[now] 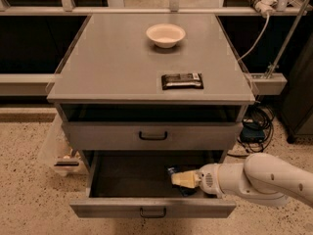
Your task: Place rxbar blueberry into middle drawer
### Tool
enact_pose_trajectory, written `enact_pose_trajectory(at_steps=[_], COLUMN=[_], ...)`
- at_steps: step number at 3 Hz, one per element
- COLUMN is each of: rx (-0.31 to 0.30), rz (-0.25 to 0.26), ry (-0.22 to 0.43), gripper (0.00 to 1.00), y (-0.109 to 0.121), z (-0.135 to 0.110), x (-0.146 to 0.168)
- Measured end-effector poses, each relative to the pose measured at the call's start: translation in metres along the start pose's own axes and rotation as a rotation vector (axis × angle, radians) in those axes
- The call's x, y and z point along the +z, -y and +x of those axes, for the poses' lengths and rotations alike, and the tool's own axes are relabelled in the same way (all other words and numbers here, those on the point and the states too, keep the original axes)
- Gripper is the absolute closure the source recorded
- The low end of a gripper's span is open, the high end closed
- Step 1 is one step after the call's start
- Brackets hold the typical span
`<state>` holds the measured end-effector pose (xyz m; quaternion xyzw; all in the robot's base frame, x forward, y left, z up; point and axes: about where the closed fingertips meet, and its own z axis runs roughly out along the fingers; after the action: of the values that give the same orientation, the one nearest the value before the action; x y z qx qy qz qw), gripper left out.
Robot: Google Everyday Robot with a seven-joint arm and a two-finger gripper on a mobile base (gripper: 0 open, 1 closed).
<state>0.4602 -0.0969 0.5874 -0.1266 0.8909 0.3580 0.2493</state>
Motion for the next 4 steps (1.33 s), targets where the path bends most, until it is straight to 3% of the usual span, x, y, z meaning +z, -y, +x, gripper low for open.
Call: enact_pose_trajectory(at_steps=[2, 4], rx=[0.18, 0.313], rz=[0.123, 0.23], ry=[0.013, 0.032], gripper=[1.0, 1.0], y=[0.079, 0.144], z=[0.01, 0.018], x=[0.039, 0.084])
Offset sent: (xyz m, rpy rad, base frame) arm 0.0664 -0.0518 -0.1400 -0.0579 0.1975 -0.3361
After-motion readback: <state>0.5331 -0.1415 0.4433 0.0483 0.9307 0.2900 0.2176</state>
